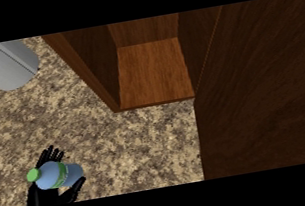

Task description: Pick up the bottled water, place it into the cabinet and close the cabinet

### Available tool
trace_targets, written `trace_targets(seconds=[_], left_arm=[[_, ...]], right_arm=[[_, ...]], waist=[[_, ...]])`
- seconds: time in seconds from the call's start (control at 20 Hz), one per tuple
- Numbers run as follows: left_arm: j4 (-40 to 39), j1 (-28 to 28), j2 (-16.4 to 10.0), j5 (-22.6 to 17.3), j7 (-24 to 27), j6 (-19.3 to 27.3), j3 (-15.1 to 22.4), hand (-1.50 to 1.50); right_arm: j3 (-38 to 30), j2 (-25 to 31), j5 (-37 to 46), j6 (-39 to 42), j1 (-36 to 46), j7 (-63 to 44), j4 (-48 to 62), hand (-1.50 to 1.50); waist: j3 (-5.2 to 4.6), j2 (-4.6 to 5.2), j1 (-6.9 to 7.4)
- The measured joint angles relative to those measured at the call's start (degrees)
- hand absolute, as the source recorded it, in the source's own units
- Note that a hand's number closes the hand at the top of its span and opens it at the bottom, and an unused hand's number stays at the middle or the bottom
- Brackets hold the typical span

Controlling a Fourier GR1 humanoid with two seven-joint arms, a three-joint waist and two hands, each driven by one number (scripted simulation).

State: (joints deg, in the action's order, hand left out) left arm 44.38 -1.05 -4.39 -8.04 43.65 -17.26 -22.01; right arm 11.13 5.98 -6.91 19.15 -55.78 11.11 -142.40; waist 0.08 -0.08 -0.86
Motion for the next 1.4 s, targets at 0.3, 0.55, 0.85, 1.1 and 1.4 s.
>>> trace_targets(seconds=[0.3,0.55,0.85,1.1,1.4], left_arm=[[-4.5,-2.0,0.2,-1.8,3.3,-0.5,-1.5,1.5],[-5.9,-2.8,0.0,-3.5,2.7,-2.4,-1.7,1.5],[-6.3,-3.7,0.0,-0.9,4.4,0.3,1.7,1.5],[-7.3,-6.8,1.5,-2.0,6.3,2.5,7.5,1.5],[-6.2,-9.0,3.6,-8.2,5.7,4.3,16.8,1.5]], right_arm=[[-0.6,0.5,0.2,0.7,-0.8,0.7,0.0,-1.5],[-1.2,0.6,0.3,0.9,-0.2,0.7,0.3,-1.5],[-0.1,0.0,0.7,0.8,-0.1,1.2,0.6,-1.5],[-0.1,0.2,0.9,1.1,-0.1,1.4,0.7,-1.5],[0.9,-0.3,1.0,1.0,-1.1,1.6,0.6,-1.5]], waist=[[0.96,-0.32,0.13],[1.26,-0.39,0.3],[1.24,-0.27,0.15],[0.7,-0.18,-0.17],[0.09,-0.16,-0.14]])
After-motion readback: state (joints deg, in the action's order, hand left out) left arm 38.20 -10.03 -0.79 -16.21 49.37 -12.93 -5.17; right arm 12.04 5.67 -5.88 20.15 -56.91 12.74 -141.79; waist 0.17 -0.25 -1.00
